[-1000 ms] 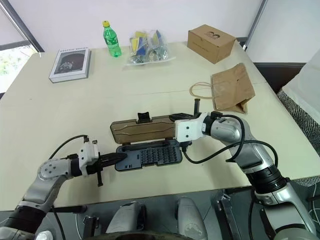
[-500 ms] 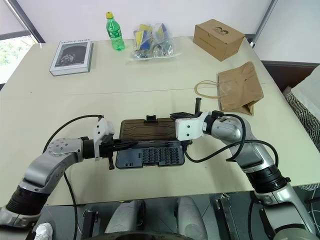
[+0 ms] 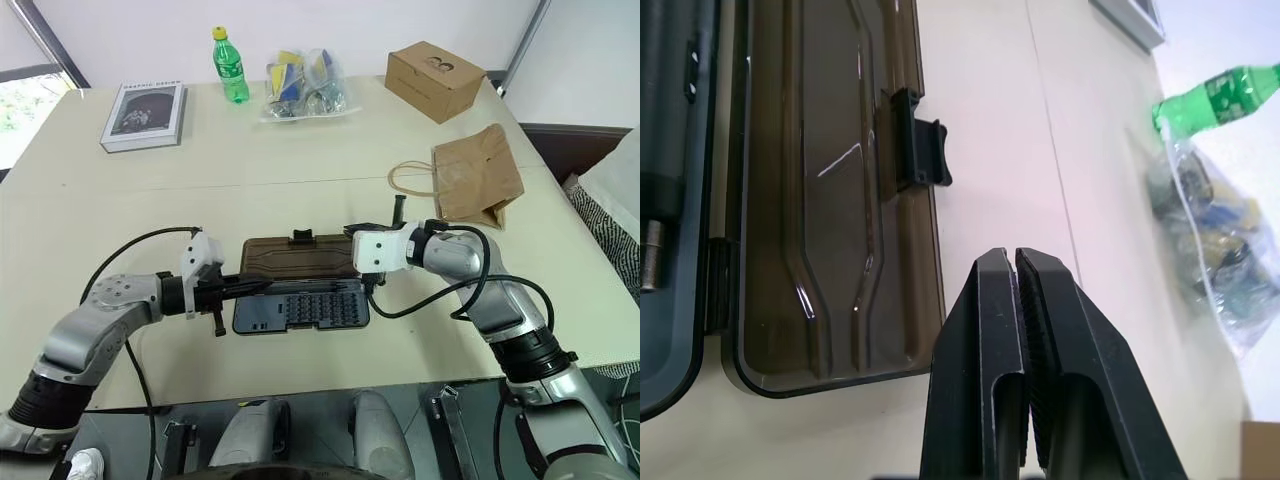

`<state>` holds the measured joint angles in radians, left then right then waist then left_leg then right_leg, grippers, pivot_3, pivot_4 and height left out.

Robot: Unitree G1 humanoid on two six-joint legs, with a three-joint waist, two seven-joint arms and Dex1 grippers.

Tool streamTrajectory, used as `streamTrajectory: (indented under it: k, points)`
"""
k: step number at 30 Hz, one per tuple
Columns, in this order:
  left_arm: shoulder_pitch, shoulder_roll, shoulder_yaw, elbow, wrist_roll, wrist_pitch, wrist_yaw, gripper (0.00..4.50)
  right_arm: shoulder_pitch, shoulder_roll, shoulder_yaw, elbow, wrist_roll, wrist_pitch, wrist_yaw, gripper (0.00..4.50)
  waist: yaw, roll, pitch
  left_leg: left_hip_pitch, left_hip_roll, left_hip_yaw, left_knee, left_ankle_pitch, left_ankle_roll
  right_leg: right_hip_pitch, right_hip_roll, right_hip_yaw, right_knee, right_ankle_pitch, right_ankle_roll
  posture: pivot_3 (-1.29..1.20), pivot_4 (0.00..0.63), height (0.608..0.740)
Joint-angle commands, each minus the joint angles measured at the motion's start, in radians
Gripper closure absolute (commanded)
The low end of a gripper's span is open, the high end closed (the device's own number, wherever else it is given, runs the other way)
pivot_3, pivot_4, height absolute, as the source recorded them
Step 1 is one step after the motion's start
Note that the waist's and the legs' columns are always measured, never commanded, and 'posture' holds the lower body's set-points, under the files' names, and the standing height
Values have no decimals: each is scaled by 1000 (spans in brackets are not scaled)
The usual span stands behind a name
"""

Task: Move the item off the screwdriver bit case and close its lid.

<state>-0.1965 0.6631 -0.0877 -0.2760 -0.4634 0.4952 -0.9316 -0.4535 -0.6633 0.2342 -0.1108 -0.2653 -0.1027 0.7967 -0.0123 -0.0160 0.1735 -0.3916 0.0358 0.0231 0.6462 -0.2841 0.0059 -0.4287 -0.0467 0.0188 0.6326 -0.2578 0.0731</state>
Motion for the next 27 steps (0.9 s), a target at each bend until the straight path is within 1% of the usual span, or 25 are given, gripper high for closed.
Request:
streamTrajectory:
  k: [1,12,17,19,22,27]
  points:
    - [5,4,31,-47,-18,8,7,4500,-16,3,-16,-12,11,-1,-9,4434,0,0,0,0,0,0,0,0,0,0,0,0,0,0,0,0,150,740]
    - [0,-4,32,-53,-23,23,15,4500,-7,-5,-22,-15,19,12,-2,4434,0,0,0,0,0,0,1,0,0,0,0,0,1,0,0,0,150,740]
    - [-2,-5,30,-50,-25,25,11,4500,-1,-11,-20,-12,34,40,24,4434,0,0,0,0,0,0,2,0,0,0,0,0,2,1,1,0,150,740]
    - [1,-1,34,-49,-31,31,6,4500,-10,9,-29,5,73,105,42,4434,-1,0,0,0,0,0,2,0,0,0,0,0,2,1,1,0,150,740]
    - [16,10,44,-51,-45,43,-5,4500,-64,59,-49,63,163,270,81,4434,-4,0,0,1,0,0,2,0,0,0,0,0,3,1,1,0,150,740]
    - [40,33,61,-49,-47,46,-23,4500,-166,97,-51,145,225,392,115,4434,-3,0,0,1,0,0,4,0,0,0,0,0,7,1,1,0,150,740]
